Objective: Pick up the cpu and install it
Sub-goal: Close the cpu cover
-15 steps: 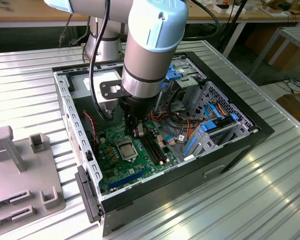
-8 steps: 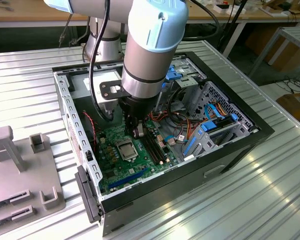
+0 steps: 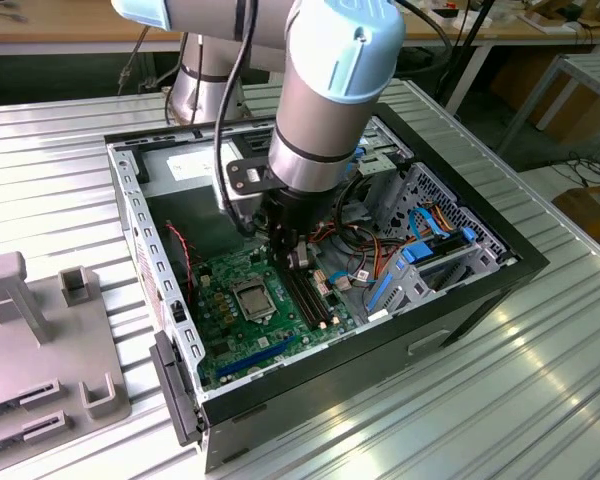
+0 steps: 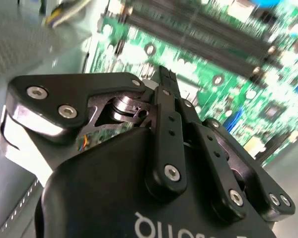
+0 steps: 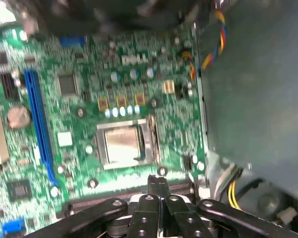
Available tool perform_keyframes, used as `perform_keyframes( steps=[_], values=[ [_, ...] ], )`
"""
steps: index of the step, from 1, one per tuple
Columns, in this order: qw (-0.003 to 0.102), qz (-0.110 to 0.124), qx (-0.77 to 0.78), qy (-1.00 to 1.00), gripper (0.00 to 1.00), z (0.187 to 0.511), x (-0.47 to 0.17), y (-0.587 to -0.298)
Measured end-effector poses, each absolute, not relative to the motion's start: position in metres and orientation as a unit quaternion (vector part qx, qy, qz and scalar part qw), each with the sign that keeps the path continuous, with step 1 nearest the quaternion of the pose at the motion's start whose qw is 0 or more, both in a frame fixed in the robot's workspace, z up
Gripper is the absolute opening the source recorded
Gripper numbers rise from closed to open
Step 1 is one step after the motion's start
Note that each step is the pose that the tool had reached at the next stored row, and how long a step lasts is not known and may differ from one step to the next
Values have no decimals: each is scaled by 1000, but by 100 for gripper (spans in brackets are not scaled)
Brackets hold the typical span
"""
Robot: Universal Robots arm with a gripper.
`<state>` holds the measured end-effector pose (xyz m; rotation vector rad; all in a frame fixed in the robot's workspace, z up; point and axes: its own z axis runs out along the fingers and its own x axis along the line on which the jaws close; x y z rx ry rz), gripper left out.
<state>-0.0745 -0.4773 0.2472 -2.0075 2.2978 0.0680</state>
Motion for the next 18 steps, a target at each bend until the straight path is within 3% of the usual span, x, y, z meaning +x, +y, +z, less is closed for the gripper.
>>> perform_keyframes(
  steps=[18],
  values=[
    [49, 28, -657, 752, 11, 247, -60, -457]
  ],
)
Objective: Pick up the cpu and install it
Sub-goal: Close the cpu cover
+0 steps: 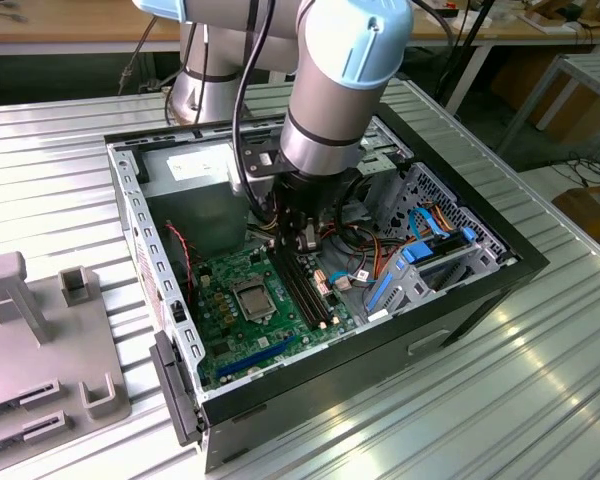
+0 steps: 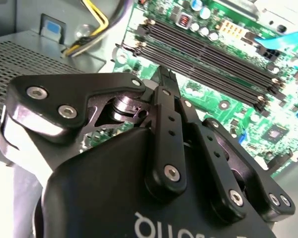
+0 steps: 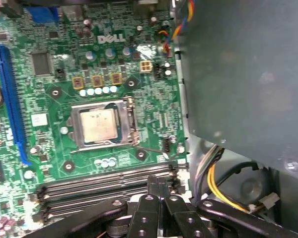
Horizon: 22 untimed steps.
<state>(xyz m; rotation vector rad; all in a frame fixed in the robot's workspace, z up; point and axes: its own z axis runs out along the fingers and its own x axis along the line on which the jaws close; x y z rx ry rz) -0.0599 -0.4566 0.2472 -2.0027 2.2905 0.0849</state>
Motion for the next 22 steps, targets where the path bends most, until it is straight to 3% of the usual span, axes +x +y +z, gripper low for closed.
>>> perform_keyframes(
  steps=[10, 22],
  values=[
    [58, 38, -656, 751, 11, 246, -59, -444],
    [60, 41, -656, 751, 11, 242, -62, -440]
  ],
)
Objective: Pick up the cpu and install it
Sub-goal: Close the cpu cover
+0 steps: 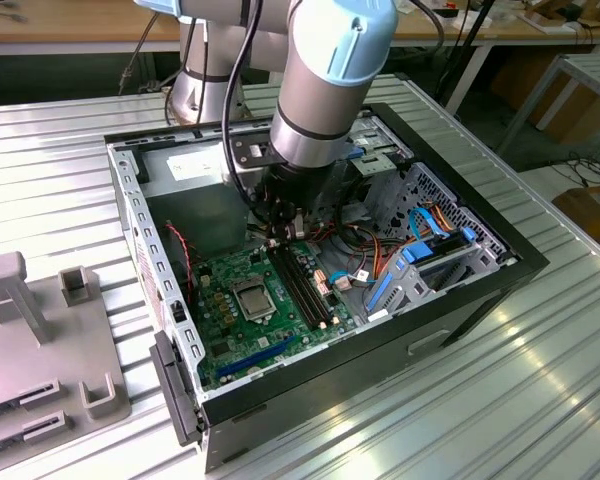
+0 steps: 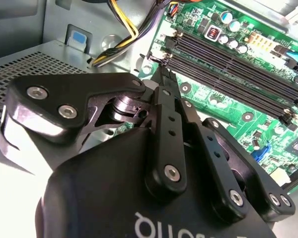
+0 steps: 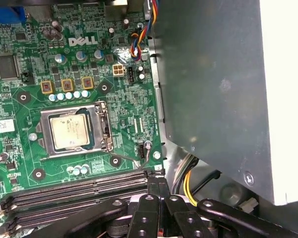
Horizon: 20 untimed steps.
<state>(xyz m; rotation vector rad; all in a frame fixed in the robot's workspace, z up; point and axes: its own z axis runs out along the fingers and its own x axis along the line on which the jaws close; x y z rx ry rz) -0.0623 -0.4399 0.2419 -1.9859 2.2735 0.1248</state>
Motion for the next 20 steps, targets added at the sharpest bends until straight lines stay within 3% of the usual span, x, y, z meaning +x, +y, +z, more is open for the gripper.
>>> perform_keyframes(
  steps=[20],
  values=[
    [58, 51, -656, 751, 11, 241, -70, -450]
  ],
)
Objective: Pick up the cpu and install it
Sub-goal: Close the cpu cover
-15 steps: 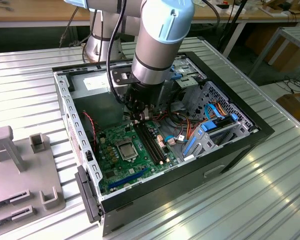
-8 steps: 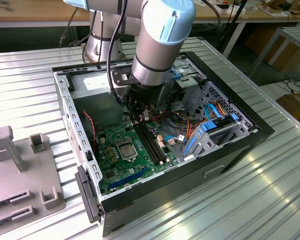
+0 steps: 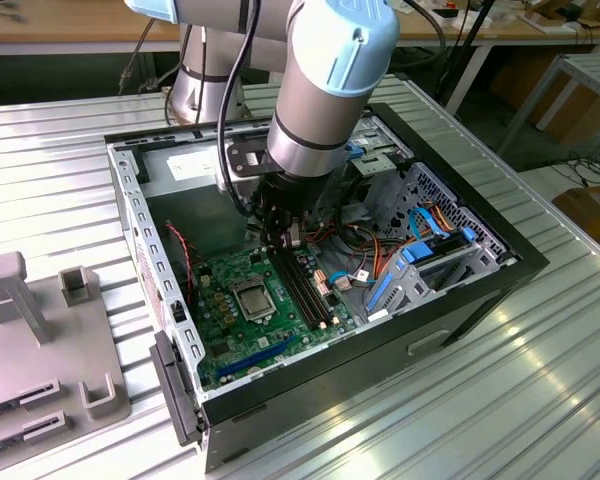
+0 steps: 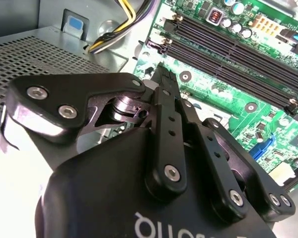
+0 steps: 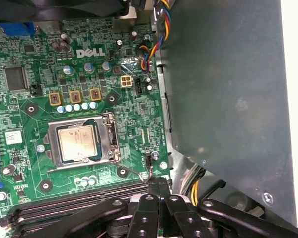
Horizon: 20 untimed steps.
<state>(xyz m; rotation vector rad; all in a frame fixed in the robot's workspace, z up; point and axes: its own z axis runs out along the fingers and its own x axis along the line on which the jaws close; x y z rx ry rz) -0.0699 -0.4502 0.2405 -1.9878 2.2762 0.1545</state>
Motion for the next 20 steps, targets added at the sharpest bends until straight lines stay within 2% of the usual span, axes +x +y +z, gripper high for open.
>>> perform_keyframes(
  steps=[20],
  values=[
    [55, 54, -656, 750, 11, 241, -70, -466]
  ],
)
